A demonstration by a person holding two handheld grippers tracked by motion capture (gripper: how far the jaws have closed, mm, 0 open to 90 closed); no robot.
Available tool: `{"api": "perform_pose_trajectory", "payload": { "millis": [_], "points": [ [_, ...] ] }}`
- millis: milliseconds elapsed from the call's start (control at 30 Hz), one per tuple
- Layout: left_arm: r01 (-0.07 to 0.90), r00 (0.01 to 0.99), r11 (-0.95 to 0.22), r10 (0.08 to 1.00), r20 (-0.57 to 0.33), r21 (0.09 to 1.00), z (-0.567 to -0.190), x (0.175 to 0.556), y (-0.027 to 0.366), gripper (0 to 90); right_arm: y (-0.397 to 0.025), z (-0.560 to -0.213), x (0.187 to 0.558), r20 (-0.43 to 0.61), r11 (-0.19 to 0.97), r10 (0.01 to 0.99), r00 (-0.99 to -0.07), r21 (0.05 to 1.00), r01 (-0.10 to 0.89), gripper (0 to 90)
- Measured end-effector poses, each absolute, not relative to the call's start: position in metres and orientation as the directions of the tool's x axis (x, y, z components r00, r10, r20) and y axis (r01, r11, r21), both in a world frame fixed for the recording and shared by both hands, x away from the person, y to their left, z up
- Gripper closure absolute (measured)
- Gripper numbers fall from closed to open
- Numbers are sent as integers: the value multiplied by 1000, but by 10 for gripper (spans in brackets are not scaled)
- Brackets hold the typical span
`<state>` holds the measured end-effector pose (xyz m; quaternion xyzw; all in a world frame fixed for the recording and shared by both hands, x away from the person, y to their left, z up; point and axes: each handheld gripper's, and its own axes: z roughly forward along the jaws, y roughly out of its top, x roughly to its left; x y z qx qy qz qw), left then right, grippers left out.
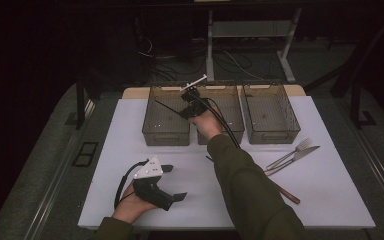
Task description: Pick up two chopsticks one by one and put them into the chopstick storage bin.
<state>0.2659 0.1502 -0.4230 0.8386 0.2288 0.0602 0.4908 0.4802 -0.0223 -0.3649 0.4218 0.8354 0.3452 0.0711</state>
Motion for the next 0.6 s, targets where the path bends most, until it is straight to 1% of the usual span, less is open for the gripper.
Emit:
{"api": "perform_pose_trajectory", "payload": {
  "millis": [167,433,533,600],
  "points": [
    [326,888,-411,441,-127,851,-423,266,150,0,-13,-371,484,188,406,746,-639,632,660,856],
    [325,890,-411,439,-127,852,-423,266,150,0,-4,-376,485,182,409,744,-643,636,654,845],
    [324,890,-412,438,-127,851,-423,266,150,0,-6,-375,485,178,408,741,-648,646,645,772],
    [324,890,-412,439,-127,852,-423,266,150,0,-8,-372,484,173,412,736,-654,652,636,738]
  ]
}}
